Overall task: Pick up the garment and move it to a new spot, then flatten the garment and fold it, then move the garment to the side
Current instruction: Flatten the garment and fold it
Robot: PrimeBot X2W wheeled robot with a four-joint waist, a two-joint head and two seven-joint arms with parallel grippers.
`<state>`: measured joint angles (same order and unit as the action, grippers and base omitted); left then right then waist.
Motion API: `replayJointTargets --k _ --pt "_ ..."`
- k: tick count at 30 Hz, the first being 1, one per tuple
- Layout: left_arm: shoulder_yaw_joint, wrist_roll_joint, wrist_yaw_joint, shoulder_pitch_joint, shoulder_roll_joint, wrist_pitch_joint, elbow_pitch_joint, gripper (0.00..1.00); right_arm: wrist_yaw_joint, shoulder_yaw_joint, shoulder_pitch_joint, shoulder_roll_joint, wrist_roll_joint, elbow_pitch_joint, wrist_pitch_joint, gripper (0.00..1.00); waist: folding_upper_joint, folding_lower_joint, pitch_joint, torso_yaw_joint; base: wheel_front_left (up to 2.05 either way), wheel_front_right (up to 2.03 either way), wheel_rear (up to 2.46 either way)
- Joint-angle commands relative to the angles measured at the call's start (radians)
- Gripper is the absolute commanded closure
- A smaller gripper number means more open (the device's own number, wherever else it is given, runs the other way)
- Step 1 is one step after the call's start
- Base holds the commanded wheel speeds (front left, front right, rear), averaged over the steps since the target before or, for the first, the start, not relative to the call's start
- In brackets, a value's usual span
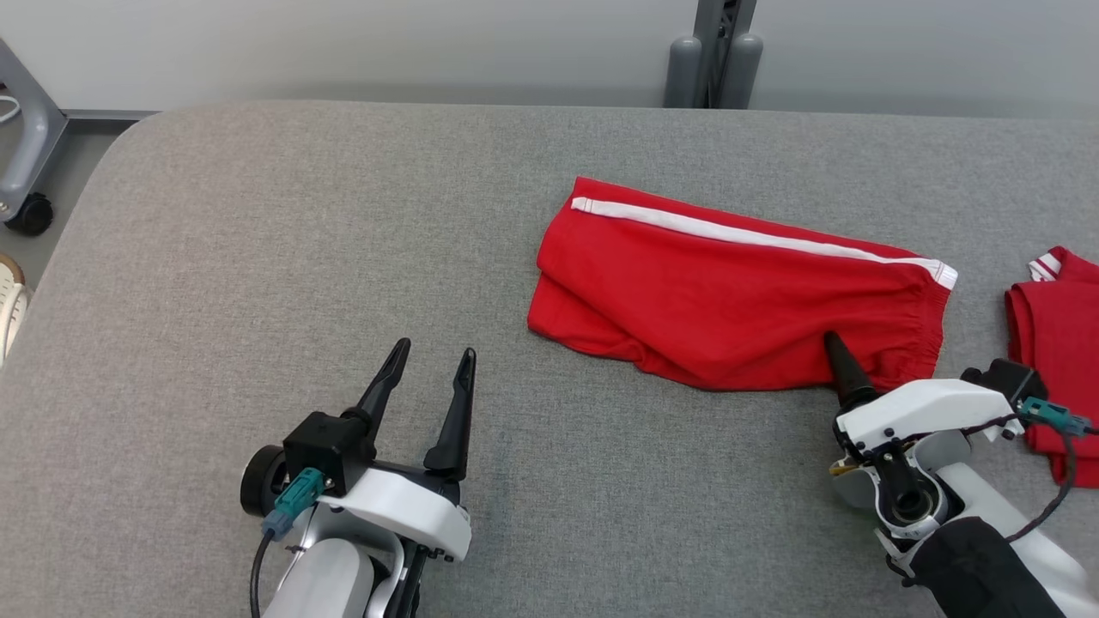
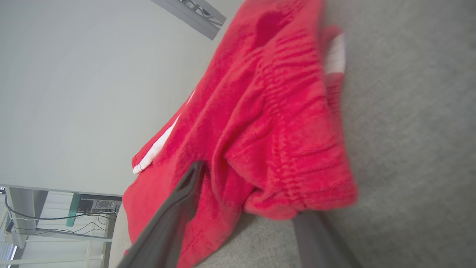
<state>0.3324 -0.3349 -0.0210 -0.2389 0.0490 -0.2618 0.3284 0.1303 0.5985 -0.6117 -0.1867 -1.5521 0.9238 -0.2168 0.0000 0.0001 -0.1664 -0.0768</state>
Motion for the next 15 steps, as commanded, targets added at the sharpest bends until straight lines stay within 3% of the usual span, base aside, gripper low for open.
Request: replayJointTargets --k 1,2,15 --pt "-0.002 0.004 -0.003 -0.018 0.004 -0.004 0.001 0.00 0.001 0.021 -0.003 -0.001 0.023 0.009 0.006 0.92 0.0000 -0.0001 -0.001 -0.001 0.00 0.00 0.00" --pt "-0.002 0.003 -0.002 -0.019 0.004 -0.004 0.002 0.00 0.001 0.035 -0.004 -0.004 0.038 0.011 0.009 1.00 0.0000 -0.0001 -0.001 0.000 0.00 0.00 0.00" --pt "-0.007 -0.008 0.004 -0.010 0.004 -0.004 0.008 0.00 0.001 0.170 0.005 -0.061 0.162 0.004 0.028 1.00 0.0000 -0.0001 0.021 0.024 0.00 0.00 0.00"
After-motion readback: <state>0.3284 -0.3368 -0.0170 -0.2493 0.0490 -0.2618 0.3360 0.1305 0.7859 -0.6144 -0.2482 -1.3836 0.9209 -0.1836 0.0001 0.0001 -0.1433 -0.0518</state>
